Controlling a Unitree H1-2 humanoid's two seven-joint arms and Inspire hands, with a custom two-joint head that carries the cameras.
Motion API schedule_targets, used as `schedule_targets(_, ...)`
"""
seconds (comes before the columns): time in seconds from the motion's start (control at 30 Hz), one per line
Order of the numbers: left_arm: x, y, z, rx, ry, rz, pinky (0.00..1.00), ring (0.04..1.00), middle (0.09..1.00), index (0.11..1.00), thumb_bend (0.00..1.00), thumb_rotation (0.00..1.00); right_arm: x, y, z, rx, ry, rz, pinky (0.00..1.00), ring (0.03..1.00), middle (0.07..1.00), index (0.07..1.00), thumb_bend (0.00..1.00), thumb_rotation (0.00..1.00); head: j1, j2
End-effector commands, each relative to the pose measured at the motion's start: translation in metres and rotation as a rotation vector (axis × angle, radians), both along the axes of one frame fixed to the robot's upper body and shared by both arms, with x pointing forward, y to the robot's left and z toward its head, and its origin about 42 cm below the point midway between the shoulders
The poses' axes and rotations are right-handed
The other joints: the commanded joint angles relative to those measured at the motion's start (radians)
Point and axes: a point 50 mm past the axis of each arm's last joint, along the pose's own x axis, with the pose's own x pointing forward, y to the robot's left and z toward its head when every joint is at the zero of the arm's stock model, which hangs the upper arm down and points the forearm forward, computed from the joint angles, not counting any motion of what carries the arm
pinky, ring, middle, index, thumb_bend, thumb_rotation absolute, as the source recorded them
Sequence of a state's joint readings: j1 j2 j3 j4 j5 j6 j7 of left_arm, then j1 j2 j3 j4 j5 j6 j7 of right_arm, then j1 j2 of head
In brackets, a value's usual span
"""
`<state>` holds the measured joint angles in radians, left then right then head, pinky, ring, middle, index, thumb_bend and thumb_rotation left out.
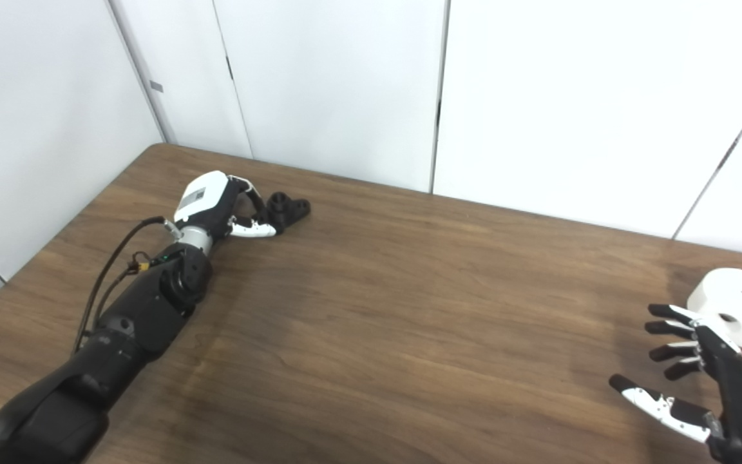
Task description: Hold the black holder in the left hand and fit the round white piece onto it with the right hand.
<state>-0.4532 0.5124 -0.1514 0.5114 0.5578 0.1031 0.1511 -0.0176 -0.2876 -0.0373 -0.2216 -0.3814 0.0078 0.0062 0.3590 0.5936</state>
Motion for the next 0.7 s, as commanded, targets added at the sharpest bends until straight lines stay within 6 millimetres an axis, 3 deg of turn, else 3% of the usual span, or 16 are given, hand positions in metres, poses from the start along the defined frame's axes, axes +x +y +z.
schedule_targets(0.0,0.000,-0.003,0.014,0.017,-0.034,-0.075,0.82,0.872,0.810,0.478,0.53,0.06,0.005,0.004,0.018,-0.004,-0.069,0.012,0.43,0.554,0.680,0.740,0.53,0.08,-0.001,0.002)
schedule_targets(0.33,-0.015,-0.046,0.007,-0.015,-0.010,-0.265,0.84,0.912,0.852,0.482,0.52,0.06,0.007,0.010,0.022,-0.004,-0.082,0.008,0.43,0.557,0.680,0.739,0.54,0.09,-0.051,0.012)
schedule_targets(0.53,-0.023,-0.076,0.003,-0.029,0.037,-0.406,0.84,0.914,0.866,0.483,0.52,0.06,0.008,0.014,0.024,-0.004,-0.101,0.007,0.44,0.554,0.672,0.730,0.55,0.05,-0.111,0.025)
schedule_targets(0.67,-0.029,-0.098,0.003,-0.031,0.071,-0.515,0.83,0.921,0.878,0.484,0.52,0.07,0.009,0.017,0.026,-0.031,-0.100,-0.012,0.46,0.575,0.673,0.731,0.56,0.08,-0.154,0.032)
